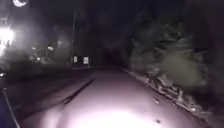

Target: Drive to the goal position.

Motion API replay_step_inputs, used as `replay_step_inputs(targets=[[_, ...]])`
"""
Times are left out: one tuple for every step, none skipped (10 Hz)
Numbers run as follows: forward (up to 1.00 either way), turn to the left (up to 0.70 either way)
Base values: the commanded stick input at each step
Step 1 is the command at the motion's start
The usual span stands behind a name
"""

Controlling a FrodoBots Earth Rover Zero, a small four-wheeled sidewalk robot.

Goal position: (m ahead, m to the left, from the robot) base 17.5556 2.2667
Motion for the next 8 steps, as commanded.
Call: replay_step_inputs(targets=[[0.5,0.0],[0.5,0.0],[0.5,0.08],[0.5,0.0],[0.5,0.0],[0.5,0.0],[0.5,0.0],[0.5,0.0]])
